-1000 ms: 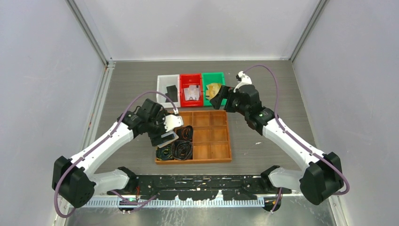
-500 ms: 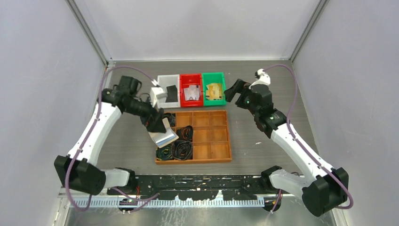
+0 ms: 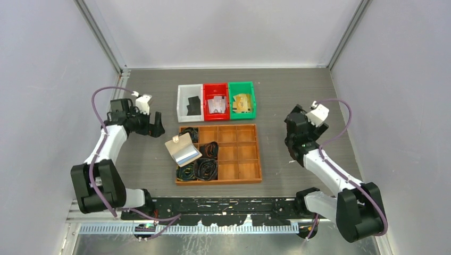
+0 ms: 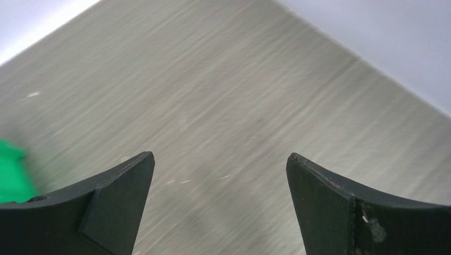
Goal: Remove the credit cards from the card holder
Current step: Place the card holder at the center of the board, then reset both arms
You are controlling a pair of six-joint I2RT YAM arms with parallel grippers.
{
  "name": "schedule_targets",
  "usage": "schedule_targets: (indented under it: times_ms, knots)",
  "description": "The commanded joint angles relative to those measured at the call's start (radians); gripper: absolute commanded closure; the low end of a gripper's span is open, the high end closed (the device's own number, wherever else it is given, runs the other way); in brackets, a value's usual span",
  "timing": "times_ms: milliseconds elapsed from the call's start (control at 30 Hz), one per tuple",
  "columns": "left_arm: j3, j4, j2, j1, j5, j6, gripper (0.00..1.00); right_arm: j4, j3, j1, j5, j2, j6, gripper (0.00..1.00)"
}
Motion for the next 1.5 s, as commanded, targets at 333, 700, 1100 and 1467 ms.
schedule_targets:
  times_ms: [333, 700, 1100, 1467]
  knots:
    - [-0.344, 1.1, 0.225, 0.046, -0.11, -0.48, 0.0, 0.489, -0.104, -0.251, 0.127, 0.237, -0.139, 0.01]
    - [-0.557, 1.435, 0.164, 0.045, -0.146, -0.493, 0.0, 0.758, -0.272, -0.25, -0.148, 0.244, -0.265, 0.01]
    - [-0.605, 1.587, 0.246, -0.087, -0.303, -0.393, 0.0, 0.95, -0.249, -0.218, -0.303, 0.473, -0.4, 0.01]
    - [-0.558, 1.464, 0.231, -0.161, -0.421, -0.351, 0.0, 0.931, -0.243, -0.258, -0.339, 0.466, -0.369, 0.0]
